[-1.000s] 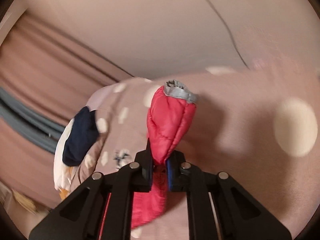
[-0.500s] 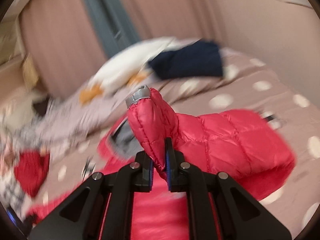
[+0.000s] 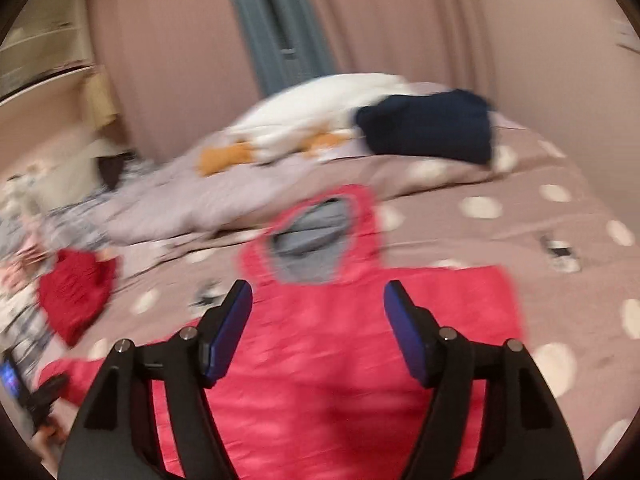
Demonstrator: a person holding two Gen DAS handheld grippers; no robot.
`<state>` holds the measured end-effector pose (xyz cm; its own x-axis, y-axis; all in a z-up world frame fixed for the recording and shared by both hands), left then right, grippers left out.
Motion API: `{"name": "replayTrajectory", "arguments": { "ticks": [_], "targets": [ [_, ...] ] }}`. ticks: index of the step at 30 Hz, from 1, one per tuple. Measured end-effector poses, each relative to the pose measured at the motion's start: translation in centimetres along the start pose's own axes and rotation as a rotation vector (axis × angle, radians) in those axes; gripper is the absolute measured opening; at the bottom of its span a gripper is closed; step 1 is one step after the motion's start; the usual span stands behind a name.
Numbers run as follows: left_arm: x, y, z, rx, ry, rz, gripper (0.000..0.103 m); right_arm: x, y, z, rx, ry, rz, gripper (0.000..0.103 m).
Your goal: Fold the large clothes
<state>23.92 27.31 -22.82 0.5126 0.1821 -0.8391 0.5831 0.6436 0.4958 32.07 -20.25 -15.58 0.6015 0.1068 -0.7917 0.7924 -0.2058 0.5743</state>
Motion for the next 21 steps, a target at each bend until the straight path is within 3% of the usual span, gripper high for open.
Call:
{"name": "replayTrajectory", "arguments": {
  "ticks": [4, 5, 7, 8, 11, 14, 17, 21],
  "targets": [
    [-0.3, -0.3, 0.8, 0.038, 0.016, 0.011, 0.019, 6.1, 1.7, 5.9, 0.07, -0.252, -0.123, 0.064],
    [-0.3, -0.4, 0.9, 0.045, 0.02, 0.01, 0.019, 7.8, 1.5, 6.7, 0.079, -0.268, -0.175, 0.059],
    [-0.2, -0.5, 1.1, 0.056, 0.03, 0.011, 0.019, 12.0, -0.1, 7.8, 0.09, -0.238, -0.286, 0.057],
    [-0.2, -0.6, 1.1, 0.057, 0.033, 0.012, 0.019, 13.1, -1.0, 7.7, 0.075, -0.242, -0.302, 0.057],
    [-0.4, -0.6, 1.3, 0.057, 0.038, 0.019, 0.019, 14.3, -3.8, 6.1, 0.01, -0.294, -0.286, 0.058],
    [-1.0, -0.7, 1.7, 0.054, 0.046, 0.027, 0.019, 13.8, -5.6, 5.0, 0.021, -0.251, -0.265, 0.058],
    [-2.5, -0.7, 2.6, 0.066, 0.037, 0.06, 0.019, 12.7, -5.4, 5.0, 0.032, -0.256, -0.255, 0.054],
    [-4.1, -0.9, 3.8, 0.089, 0.037, 0.11, 0.019, 9.4, -4.3, 6.6, 0.106, -0.252, -0.185, 0.057]
  ]
}}
Point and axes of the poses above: each gripper's, at about its wrist camera, not at the fingertips, and x roughly the way its jaws point, z to its right, y to its top, the point moved 3 cm from there along x, roughly the way its jaws point, and after that the axes turned 15 degrees about -z, right-handed, at the moved point
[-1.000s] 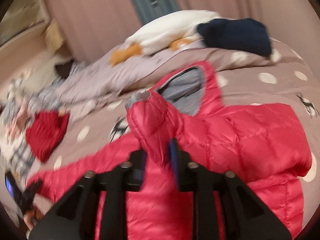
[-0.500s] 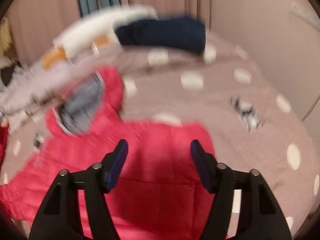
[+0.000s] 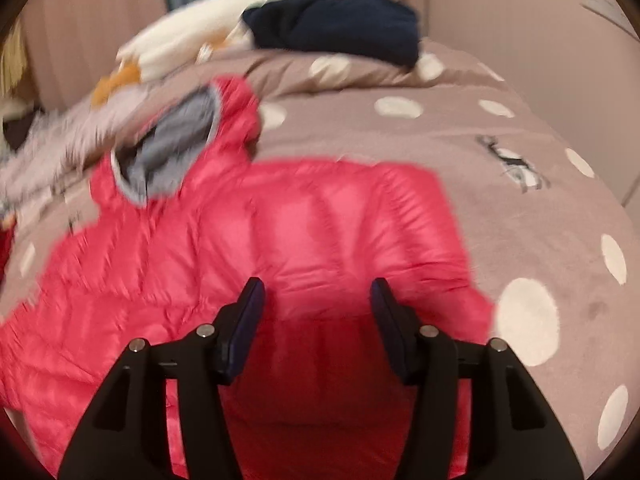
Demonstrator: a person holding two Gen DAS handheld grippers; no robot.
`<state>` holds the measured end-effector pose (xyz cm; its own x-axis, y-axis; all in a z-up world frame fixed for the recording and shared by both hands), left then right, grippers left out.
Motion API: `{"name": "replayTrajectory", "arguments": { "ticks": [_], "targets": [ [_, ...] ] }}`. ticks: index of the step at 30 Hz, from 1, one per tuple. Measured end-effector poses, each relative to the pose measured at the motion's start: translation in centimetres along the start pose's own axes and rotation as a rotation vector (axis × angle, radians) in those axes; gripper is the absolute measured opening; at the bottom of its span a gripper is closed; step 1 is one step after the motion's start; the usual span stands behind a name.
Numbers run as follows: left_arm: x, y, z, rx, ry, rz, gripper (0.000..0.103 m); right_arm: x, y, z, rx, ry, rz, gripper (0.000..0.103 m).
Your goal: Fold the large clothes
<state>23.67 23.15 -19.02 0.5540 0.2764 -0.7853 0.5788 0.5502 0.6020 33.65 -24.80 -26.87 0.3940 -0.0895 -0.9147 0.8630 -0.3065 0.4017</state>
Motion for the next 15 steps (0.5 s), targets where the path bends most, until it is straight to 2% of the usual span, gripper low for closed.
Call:
{"name": "replayTrajectory", "arguments": {
  "ticks": [3, 6, 8, 11, 15],
  "targets": [
    [-0.8, -0.2, 1.4, 0.014, -0.021, 0.004, 0.019, -0.5, 0.4, 1.8, 0.044, -0.078, 0.032, 0.063],
    [-1.6, -0.4, 2.9, 0.042, -0.041, 0.02, 0.019, 2.8, -0.7, 2.2, 0.005, -0.132, -0.051, 0.067],
    [-2.6, -0.6, 4.6, 0.07, -0.059, 0.031, 0.019, 3.6, -1.4, 2.1, 0.003, -0.123, -0.028, 0.067],
    [-4.1, -0.6, 6.6, 0.079, -0.128, 0.025, 0.019, 2.8, -1.1, 2.2, -0.006, -0.093, -0.064, 0.065],
    [-7.3, -1.0, 11.3, 0.14, -0.196, 0.057, 0.019, -1.3, -1.1, 5.5, 0.071, -0.066, -0.019, 0.066]
  ]
}}
Point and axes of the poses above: each gripper's, at about its wrist camera, not at the fingertips, and x roughly the way its jaws point, z to its right, y to its top, the point moved 3 cm from there along x, roughly the way its jaws point, and after that the axes turned 15 degrees about -z, right-handed, at the moved point
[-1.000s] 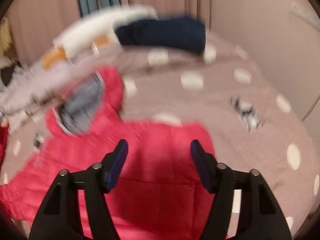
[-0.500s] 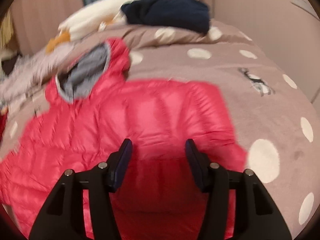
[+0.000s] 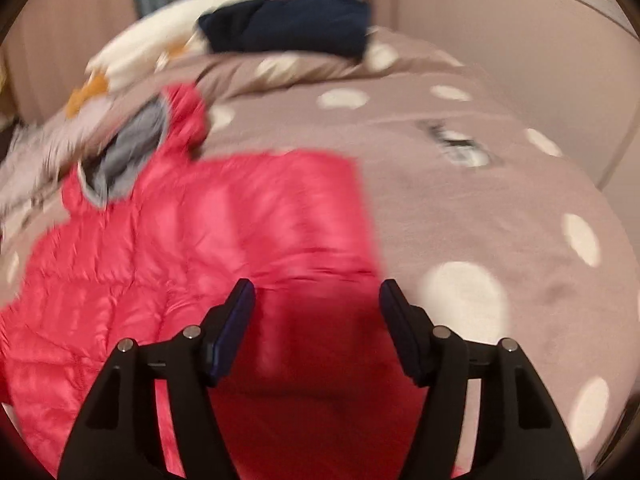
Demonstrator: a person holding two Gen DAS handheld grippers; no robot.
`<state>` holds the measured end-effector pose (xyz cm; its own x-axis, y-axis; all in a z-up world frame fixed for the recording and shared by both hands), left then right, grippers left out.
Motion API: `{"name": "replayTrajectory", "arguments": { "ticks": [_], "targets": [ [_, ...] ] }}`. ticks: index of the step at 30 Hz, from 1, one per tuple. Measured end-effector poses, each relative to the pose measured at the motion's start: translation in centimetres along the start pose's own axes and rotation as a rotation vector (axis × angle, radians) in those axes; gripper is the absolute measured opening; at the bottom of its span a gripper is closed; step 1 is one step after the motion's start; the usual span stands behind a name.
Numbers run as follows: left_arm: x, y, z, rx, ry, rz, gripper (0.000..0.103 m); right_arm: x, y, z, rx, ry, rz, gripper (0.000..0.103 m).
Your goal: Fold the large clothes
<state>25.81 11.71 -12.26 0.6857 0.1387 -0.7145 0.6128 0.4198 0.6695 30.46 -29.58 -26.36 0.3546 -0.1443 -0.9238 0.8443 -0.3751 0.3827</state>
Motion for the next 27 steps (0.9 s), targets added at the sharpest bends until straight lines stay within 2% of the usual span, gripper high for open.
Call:
{"name": "replayTrajectory", "arguments": {
  "ticks": [1, 5, 6, 7, 9, 11, 13, 15, 16, 19, 21, 23, 27],
  "targets": [
    [-0.4, 0.0, 1.2, 0.021, -0.023, 0.002, 0.019, -1.1, -0.2, 1.3, 0.026, -0.003, 0.017, 0.066],
    [-1.8, -1.3, 8.9, 0.119, -0.217, -0.049, 0.019, -5.5, -1.0, 7.4, 0.119, -0.051, 0.093, 0.067],
    [-2.1, -1.9, 10.7, 0.144, -0.243, -0.057, 0.019, -7.5, -1.8, 10.4, 0.154, -0.081, 0.119, 0.067],
    [-2.3, -2.7, 12.6, 0.172, -0.267, -0.063, 0.019, -8.1, -2.1, 11.4, 0.169, -0.093, 0.128, 0.067],
    [-2.1, -4.7, 16.3, 0.235, -0.32, -0.114, 0.019, -9.6, -2.9, 14.1, 0.208, -0.118, 0.138, 0.068],
    [-1.2, -7.6, 19.4, 0.305, -0.375, -0.213, 0.022, -10.5, -3.6, 16.2, 0.24, -0.115, 0.141, 0.07],
    [-0.2, -10.3, 20.9, 0.368, -0.431, -0.337, 0.043, -11.0, -4.2, 17.7, 0.264, -0.124, 0.131, 0.072],
    [-0.1, -12.1, 21.0, 0.397, -0.48, -0.374, 0.055, -11.4, -4.7, 18.7, 0.278, -0.126, 0.133, 0.073],
    [-0.2, -12.3, 20.8, 0.399, -0.481, -0.372, 0.064, -11.5, -4.9, 19.1, 0.289, -0.121, 0.133, 0.073],
    [-0.9, -11.7, 19.2, 0.371, -0.445, -0.322, 0.077, -11.2, -5.1, 18.8, 0.303, -0.107, 0.13, 0.076],
    [-1.6, -11.0, 18.3, 0.348, -0.418, -0.268, 0.08, -10.9, -5.2, 17.8, 0.292, -0.088, 0.123, 0.076],
    [-1.8, -10.0, 16.7, 0.291, -0.358, -0.222, 0.08, -10.3, -5.0, 16.3, 0.264, -0.061, 0.111, 0.077],
    [-1.0, -8.0, 13.5, 0.214, -0.277, -0.178, 0.08, -8.8, -3.9, 11.6, 0.19, 0.006, 0.069, 0.078]
  ]
}}
Point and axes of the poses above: each gripper's, at about its wrist camera, not at the fingertips, and x roughly the way its jaws point, z to its right, y to its top, the point moved 3 cm from there along x, roughly the way its jaws point, and after that the axes turned 15 degrees about -z, right-handed, at the moved point
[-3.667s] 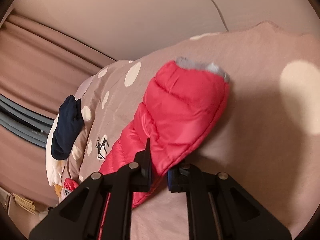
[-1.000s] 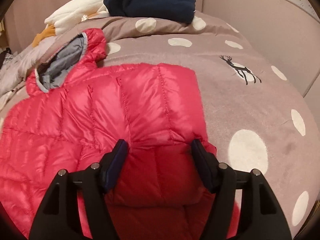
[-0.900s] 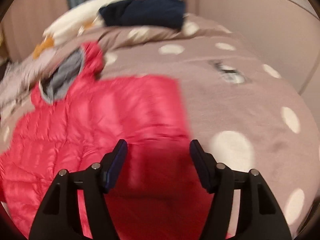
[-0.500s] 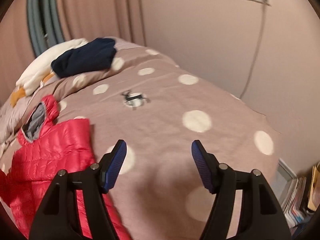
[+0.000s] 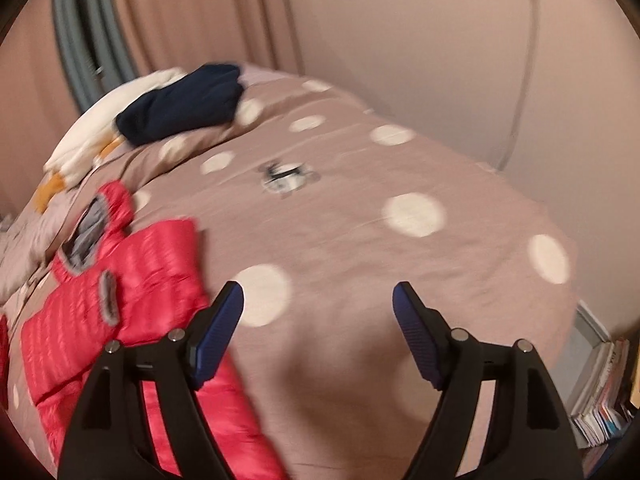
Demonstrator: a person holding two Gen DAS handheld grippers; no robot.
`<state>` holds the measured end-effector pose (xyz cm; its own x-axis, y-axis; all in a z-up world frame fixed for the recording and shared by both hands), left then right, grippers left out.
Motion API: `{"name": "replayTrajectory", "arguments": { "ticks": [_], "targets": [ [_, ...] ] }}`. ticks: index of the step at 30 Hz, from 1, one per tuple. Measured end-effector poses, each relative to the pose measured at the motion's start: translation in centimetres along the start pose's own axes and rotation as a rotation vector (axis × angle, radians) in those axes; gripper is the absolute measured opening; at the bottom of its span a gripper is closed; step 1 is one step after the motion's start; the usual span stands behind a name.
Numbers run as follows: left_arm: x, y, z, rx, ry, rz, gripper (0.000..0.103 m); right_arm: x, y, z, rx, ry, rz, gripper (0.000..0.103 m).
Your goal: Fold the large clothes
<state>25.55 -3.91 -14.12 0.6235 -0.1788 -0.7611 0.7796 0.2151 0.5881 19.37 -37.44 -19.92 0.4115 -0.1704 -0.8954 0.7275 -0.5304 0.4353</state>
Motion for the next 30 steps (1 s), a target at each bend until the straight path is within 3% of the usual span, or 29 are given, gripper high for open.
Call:
{"name": "replayTrajectory", "arguments": {
  "ticks": [5, 9, 11, 12, 13, 15, 16, 22, 23, 25, 26, 28, 30],
  "targets": [
    [0.7, 0.9, -4.5, -0.03, 0.149, 0.038, 0.08, 1.5, 0.2, -9.5, -0.192, 0.134, -0.041, 0.087],
    [1.8, 0.9, -7.4, -0.068, 0.165, 0.003, 0.08, 5.1, -0.5, -16.9, -0.321, 0.22, -0.129, 0.089],
    [2.1, 0.8, -9.1, -0.087, 0.178, -0.021, 0.08, 7.9, -1.0, -19.6, -0.395, 0.232, -0.194, 0.084],
    [2.0, 0.6, -9.5, -0.091, 0.188, -0.025, 0.08, 9.4, -1.3, -20.4, -0.418, 0.223, -0.243, 0.068],
    [2.1, 0.5, -10.2, -0.092, 0.204, -0.024, 0.08, 9.9, -1.3, -20.6, -0.424, 0.223, -0.25, 0.063],
    [2.2, 0.5, -11.2, -0.1, 0.244, -0.01, 0.08, 9.2, -0.8, -20.4, -0.421, 0.264, -0.208, 0.032],
    [2.3, 0.6, -11.6, -0.111, 0.264, -0.004, 0.08, 8.6, -0.4, -19.9, -0.411, 0.286, -0.193, 0.027],
    [2.9, -0.1, -11.7, -0.126, 0.232, 0.009, 0.076, 6.6, 3.1, -13.6, -0.309, 0.108, -0.058, 0.026],
    [3.4, -0.5, -11.4, -0.119, 0.237, 0.0, 0.076, 7.4, 3.2, -12.5, -0.307, 0.041, -0.057, 0.024],
    [4.1, -0.7, -11.1, -0.103, 0.23, -0.021, 0.074, 9.8, 2.7, -10.5, -0.301, -0.12, -0.089, 0.03],
    [4.6, -1.0, -10.8, -0.096, 0.235, -0.035, 0.074, 10.7, 2.4, -9.7, -0.298, -0.134, -0.112, 0.03],
    [5.2, -1.2, -10.6, -0.076, 0.25, -0.053, 0.073, 11.7, 1.9, -8.3, -0.257, -0.073, -0.143, 0.027],
    [5.3, -1.2, -10.4, -0.063, 0.272, -0.05, 0.072, 10.7, 2.4, -7.8, -0.219, -0.045, -0.125, 0.03]
  ]
}}
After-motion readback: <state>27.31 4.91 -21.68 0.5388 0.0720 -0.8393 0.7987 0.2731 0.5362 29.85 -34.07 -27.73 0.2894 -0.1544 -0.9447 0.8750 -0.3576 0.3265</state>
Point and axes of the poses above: each gripper's, at about its wrist camera, not at the fingertips, and x roughly the way its jaws point, z to its right, y to its top, the point moved 3 cm from there along x, roughly the way its jaws point, and after that the axes turned 15 degrees about -z, right-handed, at the moved point
